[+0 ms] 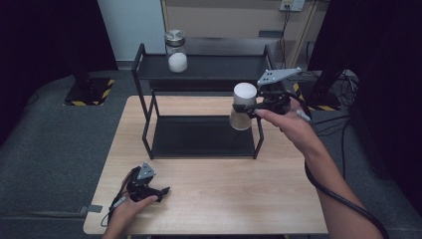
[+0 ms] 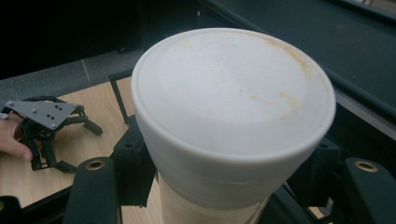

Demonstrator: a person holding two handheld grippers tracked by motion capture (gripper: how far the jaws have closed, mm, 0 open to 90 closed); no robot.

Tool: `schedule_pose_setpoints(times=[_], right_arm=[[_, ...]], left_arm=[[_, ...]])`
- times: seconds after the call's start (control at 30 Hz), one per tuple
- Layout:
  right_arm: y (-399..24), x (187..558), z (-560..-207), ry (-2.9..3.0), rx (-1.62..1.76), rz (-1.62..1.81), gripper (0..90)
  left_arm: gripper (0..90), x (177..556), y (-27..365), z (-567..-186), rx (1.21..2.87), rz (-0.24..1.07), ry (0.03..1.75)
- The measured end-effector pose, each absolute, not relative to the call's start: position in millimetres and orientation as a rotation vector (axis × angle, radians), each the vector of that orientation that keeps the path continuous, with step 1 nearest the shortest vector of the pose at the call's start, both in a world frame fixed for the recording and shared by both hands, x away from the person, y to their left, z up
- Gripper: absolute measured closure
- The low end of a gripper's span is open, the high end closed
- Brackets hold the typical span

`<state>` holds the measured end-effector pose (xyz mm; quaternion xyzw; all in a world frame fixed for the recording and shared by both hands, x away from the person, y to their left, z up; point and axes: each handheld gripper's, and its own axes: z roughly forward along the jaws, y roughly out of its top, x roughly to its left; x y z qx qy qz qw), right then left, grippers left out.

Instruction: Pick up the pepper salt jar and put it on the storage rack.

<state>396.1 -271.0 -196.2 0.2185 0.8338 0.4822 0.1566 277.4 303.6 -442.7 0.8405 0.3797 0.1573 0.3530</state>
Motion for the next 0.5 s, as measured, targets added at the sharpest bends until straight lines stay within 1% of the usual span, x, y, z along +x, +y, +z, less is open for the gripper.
schedule_pose_setpoints(times=[0.2,0.5], right_arm=[[-269,398,-186,2.392,0.617,1.373,35.8],[-267,399,-160,2.397,0.594,1.383,35.9]], left_arm=[[1.8,277,304,-443,2.174,0.407,0.982],[1.8,277,304,-443,2.175,0.407,0.981]])
